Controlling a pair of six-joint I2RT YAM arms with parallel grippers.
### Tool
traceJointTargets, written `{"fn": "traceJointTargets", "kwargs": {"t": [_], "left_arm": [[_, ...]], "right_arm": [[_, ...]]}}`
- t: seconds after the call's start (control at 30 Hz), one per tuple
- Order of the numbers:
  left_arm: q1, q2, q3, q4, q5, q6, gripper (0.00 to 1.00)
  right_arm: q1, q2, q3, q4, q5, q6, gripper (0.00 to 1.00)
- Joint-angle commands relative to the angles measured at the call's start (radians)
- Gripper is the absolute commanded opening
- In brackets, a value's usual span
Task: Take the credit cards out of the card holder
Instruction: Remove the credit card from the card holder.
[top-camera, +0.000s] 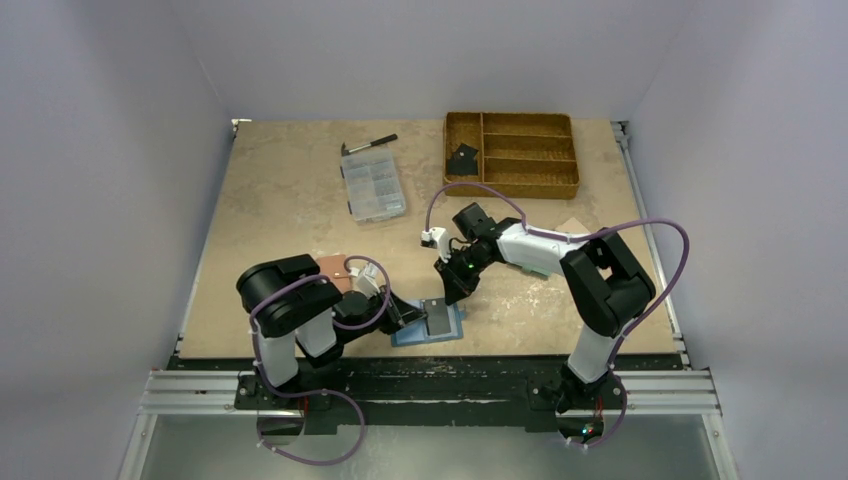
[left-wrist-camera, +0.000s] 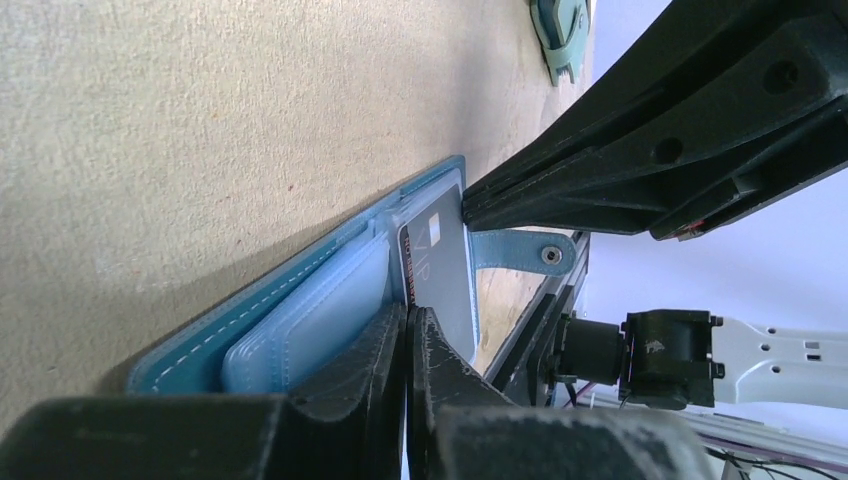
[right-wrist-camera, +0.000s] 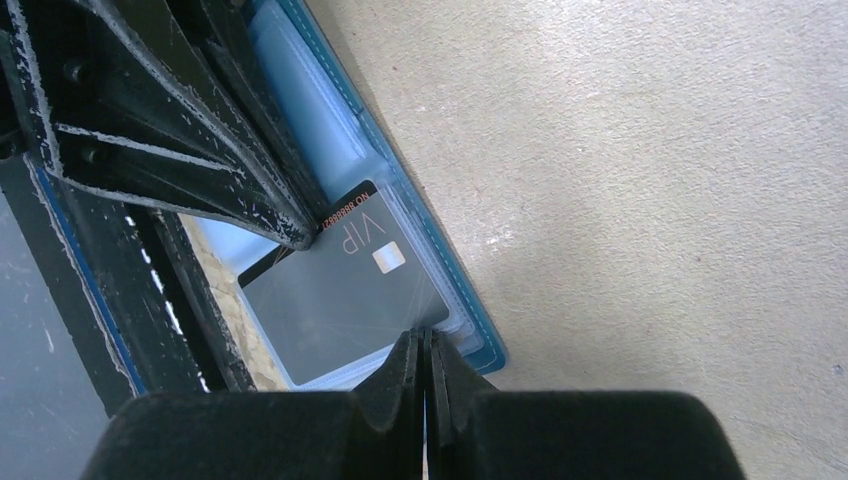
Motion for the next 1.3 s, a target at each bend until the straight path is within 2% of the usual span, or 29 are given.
{"fn": "traceJointTargets", "kwargs": {"t": [0.0,0.1,0.37,0.5,1.27], "left_arm": [[-0.012,0.046,0.016,-0.088,0.006,0.019,0.0],[-0.011,0.011,-0.005,-0.144,-0.025,0.046,0.0],[-0.011,-0.24,0.019,-0.567,-0.103,0.171,0.0],[-0.009,-0.308,0.038,-0.681,-0.114,0.2,0.0],[0.032,-0.456,-0.021,-0.708,-0.045,0.106,0.0]], "right_arm": [[0.032,0.021,-0.004,0.016,0.03,-0.007,0.04],[0.031,0.017,-0.007,0.026,0.047,-0.002,0.04],[0.031,0.017,-0.009,0.042,0.117,0.016,0.04],[0.031,0.014,-0.009,0.046,0.139,0.016,0.04],[0.031,0.007,-0.008,0.031,0.167,0.016,0.04]]}}
